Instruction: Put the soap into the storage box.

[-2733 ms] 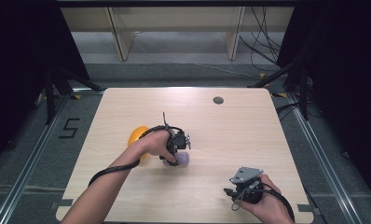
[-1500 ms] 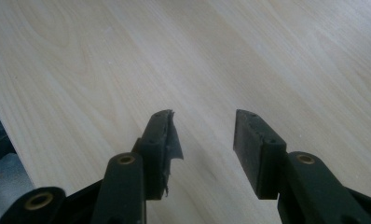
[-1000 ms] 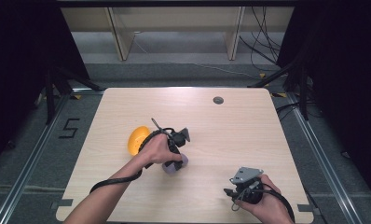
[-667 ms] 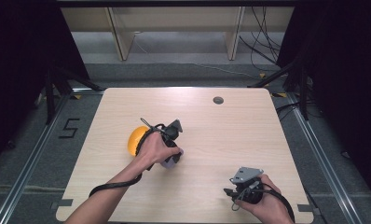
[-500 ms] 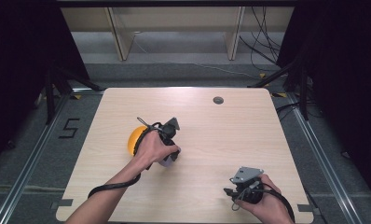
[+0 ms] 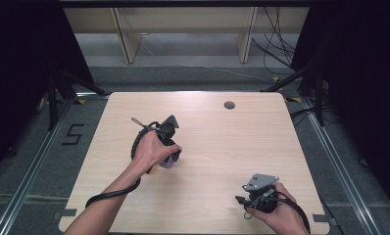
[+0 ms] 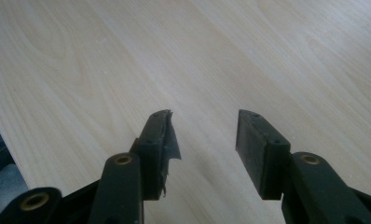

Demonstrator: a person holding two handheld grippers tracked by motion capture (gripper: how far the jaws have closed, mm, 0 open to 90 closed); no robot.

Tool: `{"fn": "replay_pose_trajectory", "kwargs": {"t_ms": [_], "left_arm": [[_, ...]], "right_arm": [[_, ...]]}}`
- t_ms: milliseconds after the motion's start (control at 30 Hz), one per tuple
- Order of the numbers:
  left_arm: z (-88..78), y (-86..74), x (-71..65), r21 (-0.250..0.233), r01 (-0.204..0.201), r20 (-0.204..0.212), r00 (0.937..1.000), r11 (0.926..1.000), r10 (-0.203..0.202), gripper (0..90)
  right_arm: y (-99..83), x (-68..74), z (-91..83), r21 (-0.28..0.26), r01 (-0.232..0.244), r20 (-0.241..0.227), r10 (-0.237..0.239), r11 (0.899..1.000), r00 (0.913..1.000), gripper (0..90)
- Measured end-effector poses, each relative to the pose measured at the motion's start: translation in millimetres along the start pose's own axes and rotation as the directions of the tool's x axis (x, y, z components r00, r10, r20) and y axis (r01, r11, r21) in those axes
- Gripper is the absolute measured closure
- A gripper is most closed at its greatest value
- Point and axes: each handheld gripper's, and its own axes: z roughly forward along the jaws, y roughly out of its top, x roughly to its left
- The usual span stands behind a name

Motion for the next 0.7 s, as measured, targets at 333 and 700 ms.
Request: {"fn": "replay_pose_trajectory", "kwargs": {"t_ms": [333, 700], "left_arm": [[-15.9, 2.1, 16.9, -0.041, 0.084, -0.011, 0.9964, 0.9956, -0.084, 49.1], [-23.8, 1.8, 32.4, -0.062, 0.128, -0.026, 0.9913, 0.9899, -0.129, 49.1]], "right_arm": [[0.1, 0.0, 0.2, -0.028, -0.037, 0.01, 0.037, 0.999, 0.9993, 52.9], [0.9, -3.2, 0.1, -0.027, -0.026, 0.009, 0.027, 0.999, 0.9996, 52.9]]}}
